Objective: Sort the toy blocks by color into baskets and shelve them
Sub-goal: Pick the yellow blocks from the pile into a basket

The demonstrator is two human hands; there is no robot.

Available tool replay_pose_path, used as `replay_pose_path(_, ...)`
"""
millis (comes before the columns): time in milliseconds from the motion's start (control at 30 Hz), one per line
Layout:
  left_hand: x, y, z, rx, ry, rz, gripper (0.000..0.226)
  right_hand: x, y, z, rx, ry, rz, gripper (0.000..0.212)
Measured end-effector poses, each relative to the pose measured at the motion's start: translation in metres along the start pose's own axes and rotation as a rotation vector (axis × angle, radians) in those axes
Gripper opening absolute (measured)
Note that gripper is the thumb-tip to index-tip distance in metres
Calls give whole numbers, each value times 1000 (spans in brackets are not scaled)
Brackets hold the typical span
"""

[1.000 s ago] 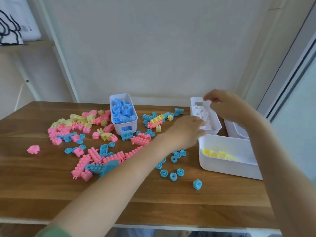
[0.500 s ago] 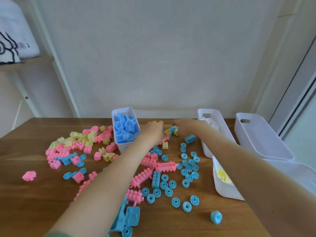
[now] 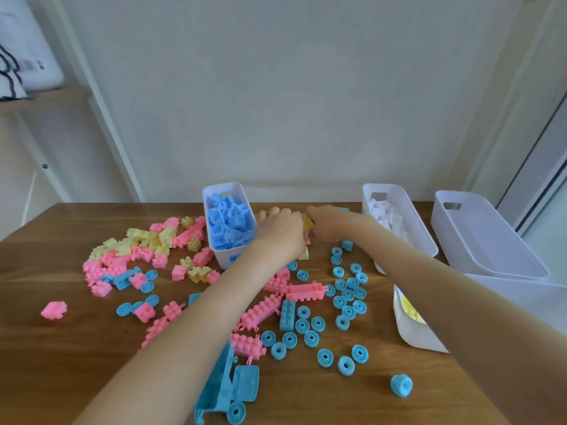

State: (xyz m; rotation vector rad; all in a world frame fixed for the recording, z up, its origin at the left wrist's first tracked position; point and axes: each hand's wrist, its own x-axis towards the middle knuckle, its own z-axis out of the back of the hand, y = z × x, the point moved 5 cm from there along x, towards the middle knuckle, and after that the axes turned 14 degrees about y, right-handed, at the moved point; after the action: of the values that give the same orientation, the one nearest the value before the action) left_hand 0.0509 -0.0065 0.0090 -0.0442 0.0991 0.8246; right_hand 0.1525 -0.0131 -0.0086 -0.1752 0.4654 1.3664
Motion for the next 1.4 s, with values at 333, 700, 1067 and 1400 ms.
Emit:
replay_pose_path(333,-57,36,6,-53,93,95,18,-13,27,-34,-58,163,53,32)
replay_pose_path(700,-93,14,10,-206,2,-28,21,-57,26,-33,-7,49,88,8)
replay_pose_path(1067,-99,-103,14,-309,-62,-384,29,-196,-91,-27,237,-166,-115,13)
replay_pose_path(1400,-75,-185,-15,-375,232,-528,43,-230,-149,-67,399,-159,-208,18)
